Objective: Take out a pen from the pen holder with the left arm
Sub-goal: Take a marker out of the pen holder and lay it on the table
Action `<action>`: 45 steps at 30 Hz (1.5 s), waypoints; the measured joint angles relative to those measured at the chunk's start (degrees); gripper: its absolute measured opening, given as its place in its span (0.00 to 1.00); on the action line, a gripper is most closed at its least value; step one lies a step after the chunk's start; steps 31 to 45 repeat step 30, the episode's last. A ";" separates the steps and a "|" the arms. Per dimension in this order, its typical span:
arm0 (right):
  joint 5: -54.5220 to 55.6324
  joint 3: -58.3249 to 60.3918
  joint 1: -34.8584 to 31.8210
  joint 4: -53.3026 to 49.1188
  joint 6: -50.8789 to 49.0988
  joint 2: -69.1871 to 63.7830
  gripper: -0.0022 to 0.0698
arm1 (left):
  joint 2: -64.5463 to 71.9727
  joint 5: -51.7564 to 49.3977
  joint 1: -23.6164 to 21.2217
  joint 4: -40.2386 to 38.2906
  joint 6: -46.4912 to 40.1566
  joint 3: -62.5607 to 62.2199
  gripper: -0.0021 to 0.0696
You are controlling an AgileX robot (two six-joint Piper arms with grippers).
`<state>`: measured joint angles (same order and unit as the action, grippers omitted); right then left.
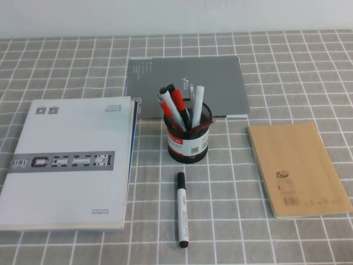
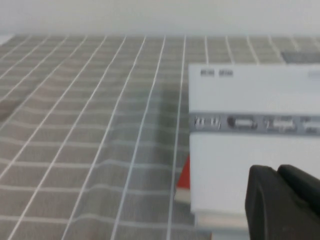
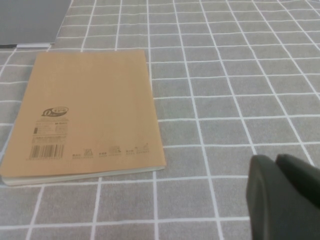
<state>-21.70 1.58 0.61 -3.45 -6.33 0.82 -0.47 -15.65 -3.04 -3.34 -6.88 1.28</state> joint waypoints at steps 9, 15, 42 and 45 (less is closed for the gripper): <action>0.00 0.00 0.00 0.00 0.00 0.00 0.01 | 0.00 -6.16 -0.60 -4.41 -2.80 0.09 0.03; 0.00 0.00 0.00 0.00 0.00 0.00 0.01 | 0.00 -6.38 -0.48 -4.97 -2.80 0.09 0.03; 0.00 0.00 0.00 0.00 0.00 0.00 0.01 | -0.11 -6.38 1.88 -5.45 -2.80 0.13 0.03; 0.00 0.00 0.00 0.00 0.00 0.00 0.01 | -0.11 -6.38 1.88 -5.45 -2.80 0.13 0.03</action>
